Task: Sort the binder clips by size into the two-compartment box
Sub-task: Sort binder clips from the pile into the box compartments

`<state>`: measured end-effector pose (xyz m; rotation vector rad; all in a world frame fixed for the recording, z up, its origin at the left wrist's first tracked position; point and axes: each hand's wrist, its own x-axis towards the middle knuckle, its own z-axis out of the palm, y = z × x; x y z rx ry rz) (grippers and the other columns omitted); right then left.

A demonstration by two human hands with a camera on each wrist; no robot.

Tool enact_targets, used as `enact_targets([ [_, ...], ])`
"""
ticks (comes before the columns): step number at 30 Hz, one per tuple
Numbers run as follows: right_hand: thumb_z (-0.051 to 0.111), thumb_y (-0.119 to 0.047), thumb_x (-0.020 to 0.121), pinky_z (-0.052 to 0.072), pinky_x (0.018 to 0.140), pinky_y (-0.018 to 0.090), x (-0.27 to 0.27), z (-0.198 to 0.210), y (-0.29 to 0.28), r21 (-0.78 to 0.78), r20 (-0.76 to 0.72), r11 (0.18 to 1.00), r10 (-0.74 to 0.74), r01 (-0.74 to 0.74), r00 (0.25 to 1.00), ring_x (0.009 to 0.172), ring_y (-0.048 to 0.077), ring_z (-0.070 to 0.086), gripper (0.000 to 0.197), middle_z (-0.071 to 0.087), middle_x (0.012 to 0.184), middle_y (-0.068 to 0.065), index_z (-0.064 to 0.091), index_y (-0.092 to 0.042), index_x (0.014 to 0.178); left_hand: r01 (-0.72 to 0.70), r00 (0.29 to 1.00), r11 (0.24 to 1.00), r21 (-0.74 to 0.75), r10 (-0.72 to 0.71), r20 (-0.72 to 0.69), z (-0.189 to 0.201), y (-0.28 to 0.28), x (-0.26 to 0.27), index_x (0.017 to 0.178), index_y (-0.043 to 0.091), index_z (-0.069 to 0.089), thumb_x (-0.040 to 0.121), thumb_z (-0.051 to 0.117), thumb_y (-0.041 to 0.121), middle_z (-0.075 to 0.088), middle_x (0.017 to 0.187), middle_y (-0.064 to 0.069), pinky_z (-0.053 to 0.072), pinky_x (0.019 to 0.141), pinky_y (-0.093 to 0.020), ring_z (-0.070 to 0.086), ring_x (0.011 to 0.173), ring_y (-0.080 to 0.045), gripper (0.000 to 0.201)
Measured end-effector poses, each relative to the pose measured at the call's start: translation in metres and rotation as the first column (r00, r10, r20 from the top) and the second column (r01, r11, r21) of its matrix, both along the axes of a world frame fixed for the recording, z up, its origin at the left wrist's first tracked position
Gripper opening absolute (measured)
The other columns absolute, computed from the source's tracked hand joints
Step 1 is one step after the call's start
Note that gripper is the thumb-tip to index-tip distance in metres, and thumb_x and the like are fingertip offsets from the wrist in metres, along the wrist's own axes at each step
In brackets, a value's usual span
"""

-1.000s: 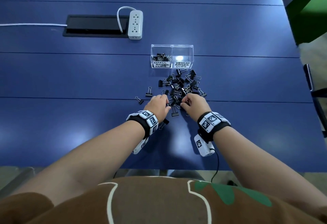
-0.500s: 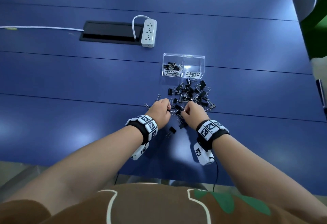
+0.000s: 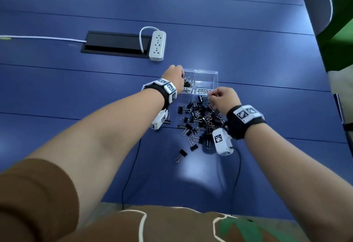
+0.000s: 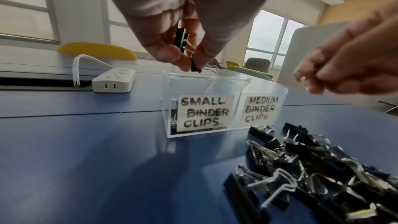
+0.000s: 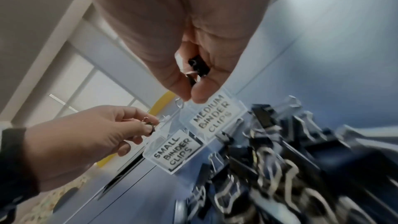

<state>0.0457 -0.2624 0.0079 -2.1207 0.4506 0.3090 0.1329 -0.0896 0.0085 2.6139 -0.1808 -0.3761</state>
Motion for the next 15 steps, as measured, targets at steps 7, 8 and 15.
enact_targets([
  [7,0.053,-0.012,0.085,0.056,0.079,0.036,0.068,0.022,0.031,-0.192,0.035,0.972,0.145,-0.136,0.989,0.079,0.026,0.064,0.019,0.063,0.075,0.004,0.058,-0.021,0.07,-0.007,1.0,0.993,-0.121,0.007,-0.001,-0.008,0.004,-0.006,0.121,0.008,0.053,0.091,0.041,0.003,0.047,0.129,-0.013,0.046,0.094,-0.035,0.054,0.108,-0.029,0.033],
  [8,0.052,-0.012,0.085,0.055,0.082,0.039,0.074,0.023,0.038,-0.214,0.033,0.965,0.162,-0.151,0.986,0.083,0.029,0.066,0.018,0.066,0.079,0.006,0.059,-0.021,0.07,-0.006,1.0,0.99,-0.14,0.007,0.007,-0.009,0.006,-0.012,0.121,0.009,0.054,0.09,0.041,0.002,0.046,0.13,-0.012,0.046,0.095,-0.036,0.054,0.11,-0.028,0.034],
  [15,0.055,-0.016,0.087,0.05,0.092,0.033,0.085,0.012,0.065,-0.264,0.047,0.93,0.277,-0.256,0.96,0.103,0.025,0.062,0.029,0.066,0.113,0.008,0.061,-0.011,0.115,0.098,0.994,0.988,-0.121,-0.103,-0.036,-0.037,0.023,-0.081,0.107,0.01,0.061,0.085,0.05,0.004,0.051,0.12,-0.011,0.047,0.096,-0.042,0.05,0.111,-0.027,0.025],
])
